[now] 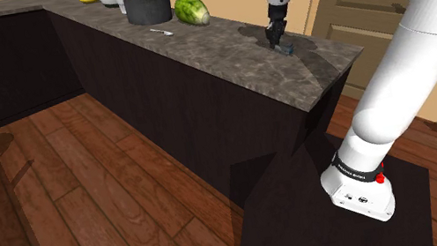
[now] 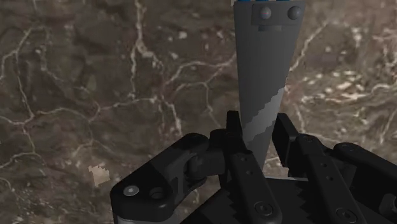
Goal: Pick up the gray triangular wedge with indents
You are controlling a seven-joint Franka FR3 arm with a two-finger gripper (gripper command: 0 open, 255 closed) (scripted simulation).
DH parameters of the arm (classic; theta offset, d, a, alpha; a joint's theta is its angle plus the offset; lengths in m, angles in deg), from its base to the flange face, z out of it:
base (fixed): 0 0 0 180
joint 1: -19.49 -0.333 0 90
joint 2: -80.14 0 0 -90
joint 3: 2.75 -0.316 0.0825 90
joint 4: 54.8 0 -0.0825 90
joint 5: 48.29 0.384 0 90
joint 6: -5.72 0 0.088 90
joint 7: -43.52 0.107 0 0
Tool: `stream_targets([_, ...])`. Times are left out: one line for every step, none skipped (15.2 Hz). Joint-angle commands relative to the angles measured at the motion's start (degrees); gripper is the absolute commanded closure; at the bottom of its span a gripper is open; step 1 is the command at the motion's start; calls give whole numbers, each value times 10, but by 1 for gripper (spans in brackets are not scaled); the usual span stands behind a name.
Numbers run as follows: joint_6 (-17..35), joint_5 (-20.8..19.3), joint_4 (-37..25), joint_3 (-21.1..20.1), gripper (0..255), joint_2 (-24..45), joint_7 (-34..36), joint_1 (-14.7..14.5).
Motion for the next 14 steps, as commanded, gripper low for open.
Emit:
stream_targets([-15,-1,-12,0,255,-3,0,0])
stream_targets([-22,-1,-18,0,255,-4,0,0])
stream_targets([-30,-2,-25,0,255,-5,0,0])
stream_targets([-37,-2,-31,-1,255,-7,0,0])
stream_targets([-45,-3,-38,-1,255,-8,0,-1])
stream_targets([-52,-3,-44,-1,255,-9,0,-1])
stream_targets([-60,-3,-51,-1,255,-10,0,-1])
stream_targets([-67,-4,-58,-1,255,-10,0,-1])
stream_targets([-75,-4,-65,-1,255,-11,-1,-1])
stream_targets([-83,-4,-72,-1,255,-11,-1,-1])
stream_targets([-90,-4,-80,-1,255,-12,-1,-1])
stream_targets([-98,-4,-87,-2,255,-12,-1,-1])
stream_targets([-99,-4,-88,-2,255,-12,-1,-1])
stream_targets([-99,-4,-89,-2,255,-12,-1,-1])
